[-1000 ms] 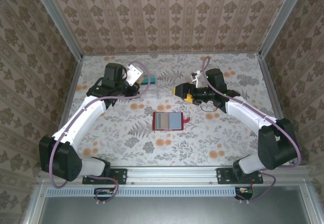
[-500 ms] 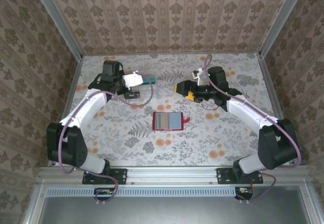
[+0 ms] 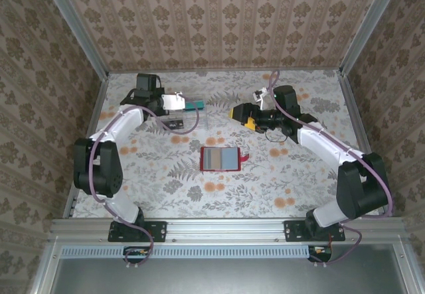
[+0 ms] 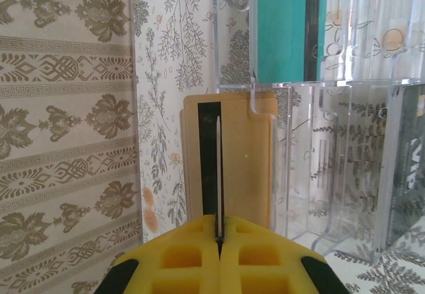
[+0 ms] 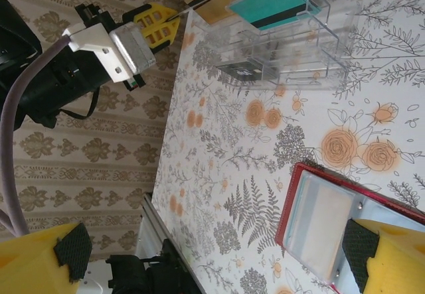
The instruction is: Take the credit cards out of the card holder
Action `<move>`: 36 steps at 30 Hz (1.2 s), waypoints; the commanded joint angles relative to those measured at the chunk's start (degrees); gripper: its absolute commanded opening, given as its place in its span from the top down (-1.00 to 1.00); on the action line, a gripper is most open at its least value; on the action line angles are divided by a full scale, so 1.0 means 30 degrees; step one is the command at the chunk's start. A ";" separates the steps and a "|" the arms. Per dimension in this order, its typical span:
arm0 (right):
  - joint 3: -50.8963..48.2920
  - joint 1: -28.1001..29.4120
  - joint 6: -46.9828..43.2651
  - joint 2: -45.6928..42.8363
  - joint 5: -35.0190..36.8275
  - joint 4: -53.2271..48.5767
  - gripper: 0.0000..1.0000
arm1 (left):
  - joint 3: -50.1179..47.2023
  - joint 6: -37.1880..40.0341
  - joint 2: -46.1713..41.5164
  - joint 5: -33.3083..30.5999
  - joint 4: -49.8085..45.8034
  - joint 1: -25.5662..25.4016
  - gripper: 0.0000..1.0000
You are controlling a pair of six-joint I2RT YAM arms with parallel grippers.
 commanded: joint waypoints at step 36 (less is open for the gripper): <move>0.0701 -0.0223 0.0251 0.1125 -0.0559 0.0258 -1.00 | 0.0556 -0.0236 0.1527 0.2090 -0.0759 0.0449 1.00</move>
